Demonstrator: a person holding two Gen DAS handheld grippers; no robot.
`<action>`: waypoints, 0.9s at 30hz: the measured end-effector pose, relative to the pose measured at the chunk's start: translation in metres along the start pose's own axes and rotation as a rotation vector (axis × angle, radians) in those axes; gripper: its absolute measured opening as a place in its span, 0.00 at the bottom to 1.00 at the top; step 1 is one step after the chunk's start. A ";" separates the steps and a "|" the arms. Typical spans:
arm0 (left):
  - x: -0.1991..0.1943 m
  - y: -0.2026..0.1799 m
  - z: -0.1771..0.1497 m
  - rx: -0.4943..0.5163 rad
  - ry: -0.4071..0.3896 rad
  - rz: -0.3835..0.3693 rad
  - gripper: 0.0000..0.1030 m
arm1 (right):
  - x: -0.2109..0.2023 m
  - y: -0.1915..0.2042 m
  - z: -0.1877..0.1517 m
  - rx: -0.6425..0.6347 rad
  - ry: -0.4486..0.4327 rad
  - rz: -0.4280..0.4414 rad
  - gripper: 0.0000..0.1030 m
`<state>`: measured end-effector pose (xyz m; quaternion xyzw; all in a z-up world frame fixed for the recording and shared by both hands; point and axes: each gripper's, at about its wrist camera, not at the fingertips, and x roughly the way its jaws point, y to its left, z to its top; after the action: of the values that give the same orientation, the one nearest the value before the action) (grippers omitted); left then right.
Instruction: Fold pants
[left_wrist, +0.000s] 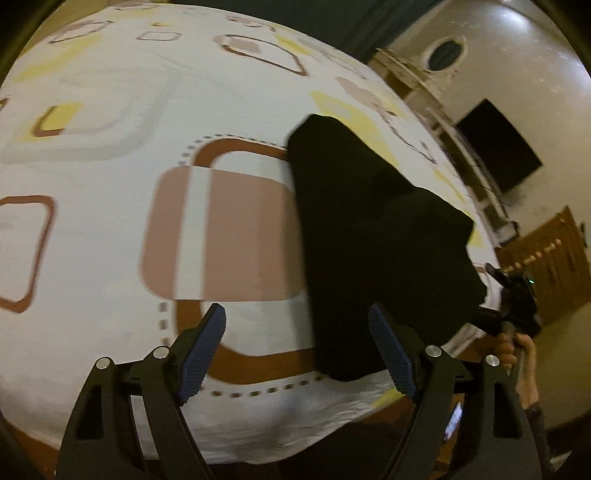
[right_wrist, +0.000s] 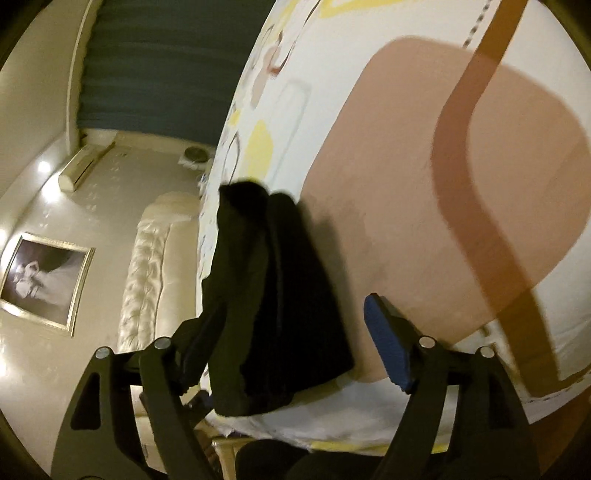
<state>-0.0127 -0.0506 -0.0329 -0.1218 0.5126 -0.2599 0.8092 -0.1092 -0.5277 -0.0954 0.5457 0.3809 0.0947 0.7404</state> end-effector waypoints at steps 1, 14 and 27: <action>0.003 -0.002 0.000 0.005 0.003 -0.014 0.76 | 0.004 0.001 -0.002 -0.009 0.020 0.018 0.76; 0.070 -0.006 0.014 -0.146 0.102 -0.280 0.65 | 0.042 0.031 -0.011 -0.183 0.121 -0.067 0.84; 0.051 -0.012 0.026 -0.116 0.067 -0.171 0.31 | 0.072 0.065 -0.038 -0.279 0.131 -0.128 0.39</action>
<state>0.0244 -0.0897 -0.0549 -0.2028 0.5414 -0.3019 0.7580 -0.0668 -0.4346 -0.0763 0.4047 0.4454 0.1346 0.7872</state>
